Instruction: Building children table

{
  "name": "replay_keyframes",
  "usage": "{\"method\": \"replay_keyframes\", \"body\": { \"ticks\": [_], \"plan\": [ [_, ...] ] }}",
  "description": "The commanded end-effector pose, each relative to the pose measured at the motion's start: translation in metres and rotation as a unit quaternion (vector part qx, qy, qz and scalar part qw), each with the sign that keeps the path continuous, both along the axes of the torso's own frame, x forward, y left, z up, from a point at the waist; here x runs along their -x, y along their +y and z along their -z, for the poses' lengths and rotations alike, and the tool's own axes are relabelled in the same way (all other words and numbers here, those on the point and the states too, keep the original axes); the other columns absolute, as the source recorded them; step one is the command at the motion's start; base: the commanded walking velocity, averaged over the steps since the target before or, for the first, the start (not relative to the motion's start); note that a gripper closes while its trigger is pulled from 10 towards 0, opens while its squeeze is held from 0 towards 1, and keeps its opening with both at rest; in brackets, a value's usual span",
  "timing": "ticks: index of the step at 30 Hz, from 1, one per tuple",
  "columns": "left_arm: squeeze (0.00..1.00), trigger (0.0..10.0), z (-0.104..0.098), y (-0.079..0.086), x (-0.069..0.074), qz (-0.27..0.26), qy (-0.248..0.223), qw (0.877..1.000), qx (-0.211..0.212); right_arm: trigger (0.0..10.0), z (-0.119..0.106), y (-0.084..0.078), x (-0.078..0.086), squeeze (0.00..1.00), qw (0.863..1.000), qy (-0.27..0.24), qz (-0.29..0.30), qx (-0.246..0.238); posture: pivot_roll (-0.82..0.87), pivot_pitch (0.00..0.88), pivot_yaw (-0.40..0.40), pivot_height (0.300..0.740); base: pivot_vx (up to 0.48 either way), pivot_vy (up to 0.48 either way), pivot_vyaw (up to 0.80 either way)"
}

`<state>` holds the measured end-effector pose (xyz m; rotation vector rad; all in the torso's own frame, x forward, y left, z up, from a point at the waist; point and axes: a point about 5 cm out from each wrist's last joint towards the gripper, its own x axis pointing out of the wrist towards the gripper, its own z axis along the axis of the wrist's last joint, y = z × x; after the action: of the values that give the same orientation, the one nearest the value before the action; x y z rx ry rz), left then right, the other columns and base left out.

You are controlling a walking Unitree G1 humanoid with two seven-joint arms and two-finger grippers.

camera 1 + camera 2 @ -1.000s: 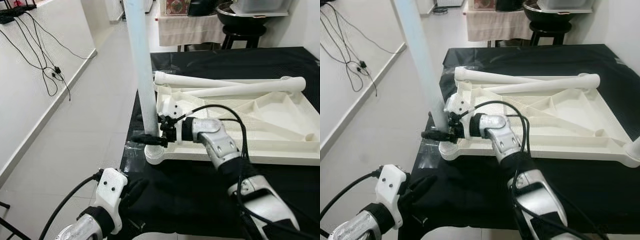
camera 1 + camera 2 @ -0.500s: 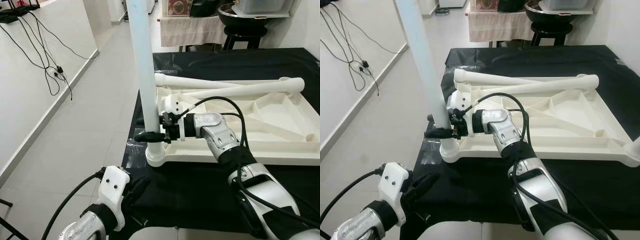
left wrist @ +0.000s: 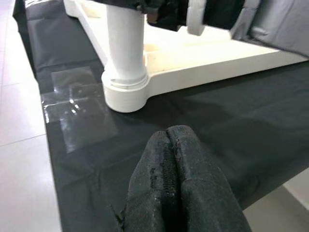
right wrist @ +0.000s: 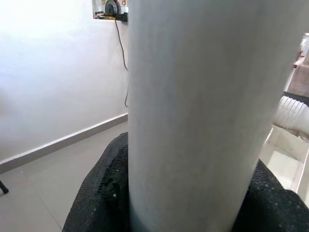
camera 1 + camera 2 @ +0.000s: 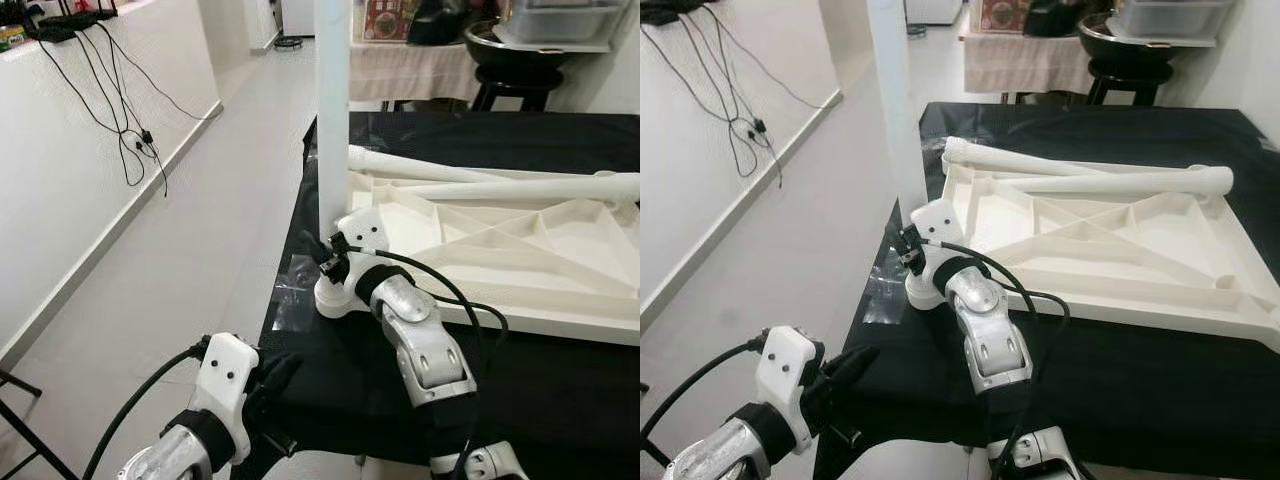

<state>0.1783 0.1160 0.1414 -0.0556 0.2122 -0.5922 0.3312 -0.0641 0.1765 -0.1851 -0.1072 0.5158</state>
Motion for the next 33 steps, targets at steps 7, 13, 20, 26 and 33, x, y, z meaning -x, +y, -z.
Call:
{"method": "replay_keyframes", "body": {
  "ticks": [7, 13, 20, 26, 33],
  "plan": [
    [0.0, 10.0, 0.004, 0.008, -0.003, -0.006, 0.001, 1.0, -0.03, 10.0, 0.011, 0.0, -0.009, 0.0, 0.996, 0.024, 0.055, 0.062, 0.11, 0.059, 0.014, 0.74, 0.0, 0.0, 0.0],
    [0.0, 10.0, 0.008, 0.006, -0.004, -0.008, 0.004, 0.999, -0.031, 10.0, 0.002, 0.001, -0.007, 1.0, 0.999, 0.021, 0.023, 0.044, 0.1, 0.063, 0.011, 0.74, 0.0, 0.0, 0.0],
    [0.0, 10.0, 0.012, 0.002, -0.003, -0.011, 0.009, 1.0, -0.025, 10.0, -0.003, -0.002, -0.013, 0.0, 0.998, 0.022, 0.009, 0.062, 0.09, 0.073, -0.002, 0.74, 0.0, 0.0, 0.0],
    [0.0, 10.0, 0.012, 0.004, -0.004, -0.013, 0.007, 1.0, -0.021, 10.0, -0.003, 0.003, -0.016, 0.0, 0.998, 0.024, 0.003, 0.065, 0.09, 0.06, 0.005, 0.74, 0.0, 0.0, 0.0],
    [0.0, 10.0, 0.015, 0.004, -0.006, -0.014, 0.008, 1.0, -0.023, 10.0, -0.002, 0.006, -0.016, 0.0, 0.996, 0.024, -0.035, 0.073, 0.07, 0.055, 0.013, 0.74, 0.0, 0.0, 0.0]
  ]
}}
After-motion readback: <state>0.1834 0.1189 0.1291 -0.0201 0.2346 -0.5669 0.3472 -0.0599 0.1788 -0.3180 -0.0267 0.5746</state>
